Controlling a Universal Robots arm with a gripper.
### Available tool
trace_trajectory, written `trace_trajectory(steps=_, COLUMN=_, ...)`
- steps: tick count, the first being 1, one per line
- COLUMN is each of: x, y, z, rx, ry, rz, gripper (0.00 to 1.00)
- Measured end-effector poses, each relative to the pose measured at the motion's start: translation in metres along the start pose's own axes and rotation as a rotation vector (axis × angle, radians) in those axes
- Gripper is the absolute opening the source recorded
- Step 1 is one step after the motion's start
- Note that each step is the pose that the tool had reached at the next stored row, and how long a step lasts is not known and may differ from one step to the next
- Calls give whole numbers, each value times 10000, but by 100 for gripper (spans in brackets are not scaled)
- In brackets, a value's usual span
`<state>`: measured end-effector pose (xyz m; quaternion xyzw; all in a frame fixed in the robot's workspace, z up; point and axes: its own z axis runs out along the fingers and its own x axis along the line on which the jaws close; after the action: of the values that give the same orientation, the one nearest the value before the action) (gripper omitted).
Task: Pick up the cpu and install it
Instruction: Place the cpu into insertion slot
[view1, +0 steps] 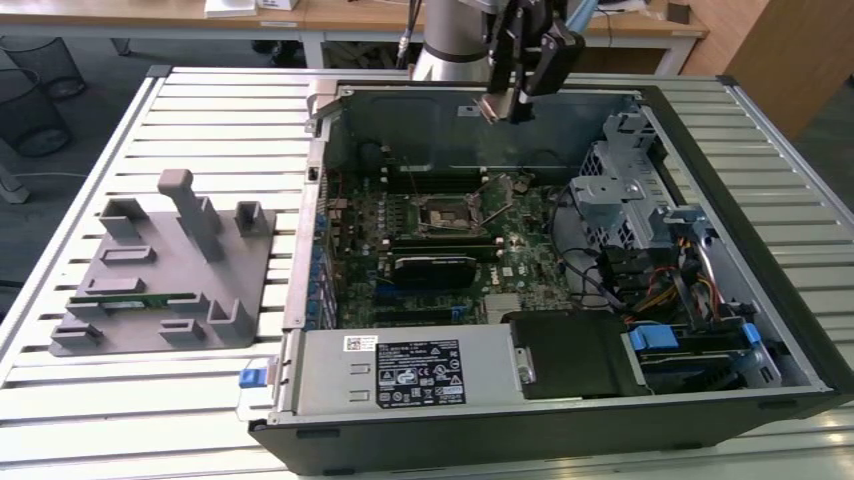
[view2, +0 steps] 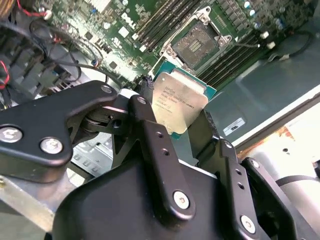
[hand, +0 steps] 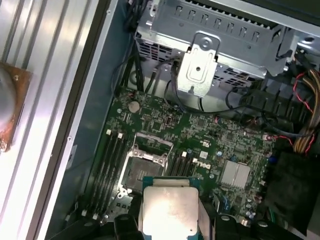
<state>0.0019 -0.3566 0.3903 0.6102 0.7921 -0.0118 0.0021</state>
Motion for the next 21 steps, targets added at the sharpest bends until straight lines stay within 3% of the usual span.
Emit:
trace_trajectory(steps=11, x=2, y=-5, z=21, rx=33, ry=31, rz=1898, gripper=53)
trace_trajectory(steps=21, x=64, y=-135, z=45, rx=3, ry=35, rz=2532, gripper=53)
